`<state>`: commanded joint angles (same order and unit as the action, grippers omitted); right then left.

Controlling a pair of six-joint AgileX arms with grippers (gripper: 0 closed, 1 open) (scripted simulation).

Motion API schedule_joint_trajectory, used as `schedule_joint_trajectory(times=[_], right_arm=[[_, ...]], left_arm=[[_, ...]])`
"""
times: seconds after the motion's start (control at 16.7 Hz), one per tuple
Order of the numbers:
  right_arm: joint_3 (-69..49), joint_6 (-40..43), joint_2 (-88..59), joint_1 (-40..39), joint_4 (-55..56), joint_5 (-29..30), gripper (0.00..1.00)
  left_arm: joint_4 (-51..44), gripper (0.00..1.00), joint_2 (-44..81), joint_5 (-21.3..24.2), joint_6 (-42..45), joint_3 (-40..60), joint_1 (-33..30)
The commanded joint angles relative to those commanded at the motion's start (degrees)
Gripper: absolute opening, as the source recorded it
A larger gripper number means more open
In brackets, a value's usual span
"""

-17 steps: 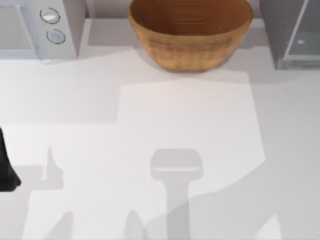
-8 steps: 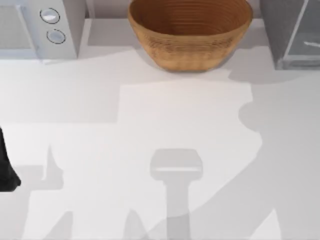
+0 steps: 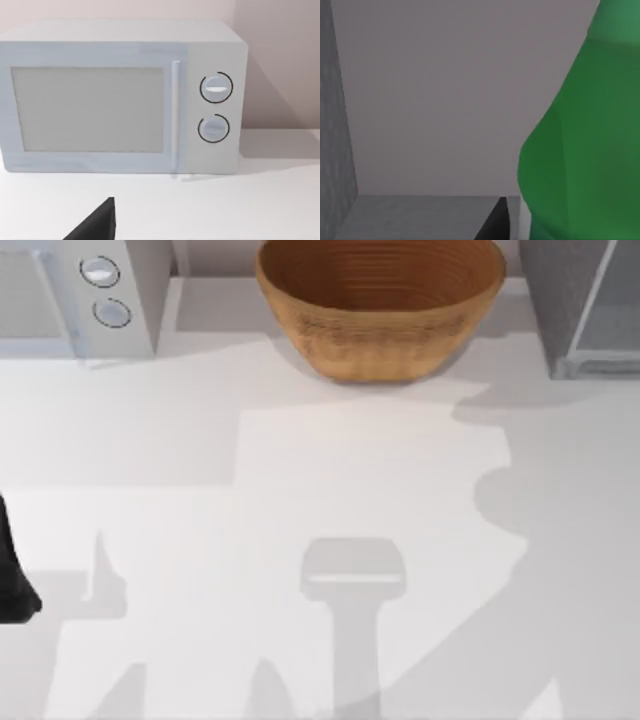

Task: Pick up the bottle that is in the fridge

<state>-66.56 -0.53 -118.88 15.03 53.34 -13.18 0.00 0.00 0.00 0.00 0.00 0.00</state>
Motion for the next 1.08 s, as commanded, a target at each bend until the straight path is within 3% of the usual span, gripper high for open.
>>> schedule_joint_trajectory(times=[0.36, 1.08], right_arm=[[17.69, -0.09, 9.98, 2.35, 6.04, -2.31, 0.0], [22.91, 0.15, 18.28, 1.17, 2.58, -1.48, 0.0]], left_arm=[[0.0, 1.0, 0.0, 0.0, 0.0, 0.0, 0.0], [0.0, 1.0, 0.0, 0.0, 0.0, 0.0, 0.0]])
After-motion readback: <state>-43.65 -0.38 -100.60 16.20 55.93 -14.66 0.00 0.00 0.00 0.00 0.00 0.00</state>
